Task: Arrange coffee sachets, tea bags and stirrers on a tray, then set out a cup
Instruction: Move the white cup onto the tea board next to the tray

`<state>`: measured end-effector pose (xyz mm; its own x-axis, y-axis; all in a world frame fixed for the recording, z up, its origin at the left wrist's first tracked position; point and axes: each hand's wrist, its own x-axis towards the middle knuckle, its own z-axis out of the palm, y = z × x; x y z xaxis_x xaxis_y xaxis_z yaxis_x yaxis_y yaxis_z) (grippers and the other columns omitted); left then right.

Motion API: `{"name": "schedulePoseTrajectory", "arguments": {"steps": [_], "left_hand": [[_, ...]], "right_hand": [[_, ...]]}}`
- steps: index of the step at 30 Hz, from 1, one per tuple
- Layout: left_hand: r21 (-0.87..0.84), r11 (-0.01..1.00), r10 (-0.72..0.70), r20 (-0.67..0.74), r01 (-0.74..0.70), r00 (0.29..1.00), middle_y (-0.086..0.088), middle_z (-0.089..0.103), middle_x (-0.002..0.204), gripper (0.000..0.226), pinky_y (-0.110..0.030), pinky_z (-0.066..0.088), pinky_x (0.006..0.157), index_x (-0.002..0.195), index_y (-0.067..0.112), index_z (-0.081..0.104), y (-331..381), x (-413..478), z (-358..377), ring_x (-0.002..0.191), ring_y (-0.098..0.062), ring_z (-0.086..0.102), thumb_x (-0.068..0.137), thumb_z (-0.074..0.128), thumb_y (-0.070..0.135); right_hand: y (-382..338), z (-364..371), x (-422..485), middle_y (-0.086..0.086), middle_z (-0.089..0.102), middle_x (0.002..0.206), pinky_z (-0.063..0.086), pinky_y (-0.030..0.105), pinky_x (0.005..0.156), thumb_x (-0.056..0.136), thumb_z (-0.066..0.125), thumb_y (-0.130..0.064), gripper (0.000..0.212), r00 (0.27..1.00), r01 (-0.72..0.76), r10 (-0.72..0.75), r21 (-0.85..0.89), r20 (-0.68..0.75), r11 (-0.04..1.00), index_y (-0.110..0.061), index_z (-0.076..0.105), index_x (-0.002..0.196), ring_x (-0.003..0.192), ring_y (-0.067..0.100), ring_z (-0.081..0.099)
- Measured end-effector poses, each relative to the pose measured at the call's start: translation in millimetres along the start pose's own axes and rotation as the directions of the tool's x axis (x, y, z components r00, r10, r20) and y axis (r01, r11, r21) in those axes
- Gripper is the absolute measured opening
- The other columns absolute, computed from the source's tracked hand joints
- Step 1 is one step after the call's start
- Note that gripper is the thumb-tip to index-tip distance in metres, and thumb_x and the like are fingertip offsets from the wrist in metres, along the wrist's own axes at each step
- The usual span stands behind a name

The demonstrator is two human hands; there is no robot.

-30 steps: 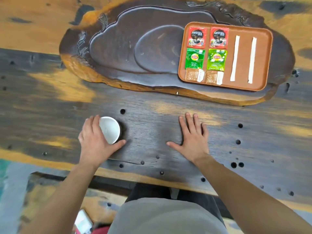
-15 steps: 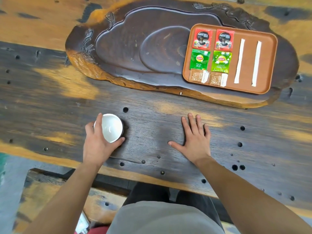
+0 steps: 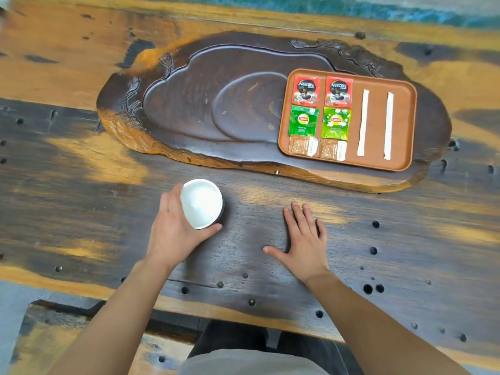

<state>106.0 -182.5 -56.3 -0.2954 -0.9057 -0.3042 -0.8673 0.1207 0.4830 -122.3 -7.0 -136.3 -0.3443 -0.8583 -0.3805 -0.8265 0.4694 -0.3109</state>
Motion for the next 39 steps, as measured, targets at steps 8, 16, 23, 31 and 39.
{"name": "schedulePoseTrajectory", "arguments": {"steps": [8, 16, 23, 31, 39], "left_hand": [[0.016, 0.966, 0.26, 0.013, -0.26, 0.966, -0.004, 0.038, 0.145, 0.121, -0.045, 0.043, 0.106, 0.148, 0.022, 0.027, 70, 99, -4, 0.13, -0.027, 0.045, 0.05, 0.09, 0.056], [-0.005, 0.932, 0.363, 0.038, -0.363, 0.931, 0.002, 0.036, 0.151, 0.117, -0.051, 0.035, 0.109, 0.148, 0.028, 0.028, 126, 197, -9, 0.136, -0.025, 0.041, 0.051, 0.09, 0.05], [0.088, 0.902, 0.411, 0.122, -0.423, 0.903, 0.003, 0.033, 0.154, 0.12, -0.056, 0.032, 0.107, 0.15, 0.03, 0.026, 144, 239, -5, 0.14, -0.026, 0.035, 0.05, 0.091, 0.049], [0.104, 0.886, 0.436, 0.15, -0.452, 0.887, 0.002, 0.035, 0.153, 0.118, -0.055, 0.031, 0.108, 0.148, 0.03, 0.027, 150, 251, 3, 0.139, -0.026, 0.037, 0.051, 0.091, 0.048], [0.067, 0.876, 0.461, 0.178, -0.478, 0.869, 0.003, 0.034, 0.153, 0.118, -0.056, 0.032, 0.111, 0.147, 0.032, 0.026, 152, 257, 5, 0.139, -0.025, 0.037, 0.05, 0.091, 0.049]], "right_hand": [[14, -20, 35, -0.005, -0.003, 0.169, 0.004, 0.052, 0.123, 0.076, 0.035, -0.092, 0.11, 0.996, -0.069, 0.068, -0.002, -0.063, 0.998, -0.027, 0.006, 0.159, 0.154, 0.016, -0.012], [20, -16, 40, -0.003, -0.001, 0.168, 0.008, 0.055, 0.123, 0.08, 0.026, -0.091, 0.107, 0.995, -0.075, 0.07, -0.075, -0.065, 0.994, -0.024, 0.002, 0.16, 0.155, 0.019, -0.01], [21, -14, 43, -0.002, 0.002, 0.168, 0.008, 0.055, 0.123, 0.08, 0.027, -0.091, 0.107, 0.996, -0.075, 0.072, -0.087, -0.046, 0.993, -0.023, 0.004, 0.16, 0.155, 0.02, -0.007], [22, -14, 44, -0.001, 0.005, 0.168, 0.01, 0.056, 0.122, 0.08, 0.029, -0.09, 0.107, 0.996, -0.082, 0.08, -0.078, -0.03, 0.994, -0.023, 0.006, 0.16, 0.155, 0.021, -0.004], [22, -13, 45, -0.001, 0.008, 0.168, 0.013, 0.056, 0.121, 0.08, 0.029, -0.091, 0.107, 0.996, -0.089, 0.088, -0.073, -0.023, 0.993, -0.022, 0.01, 0.16, 0.155, 0.021, 0.0]]}}
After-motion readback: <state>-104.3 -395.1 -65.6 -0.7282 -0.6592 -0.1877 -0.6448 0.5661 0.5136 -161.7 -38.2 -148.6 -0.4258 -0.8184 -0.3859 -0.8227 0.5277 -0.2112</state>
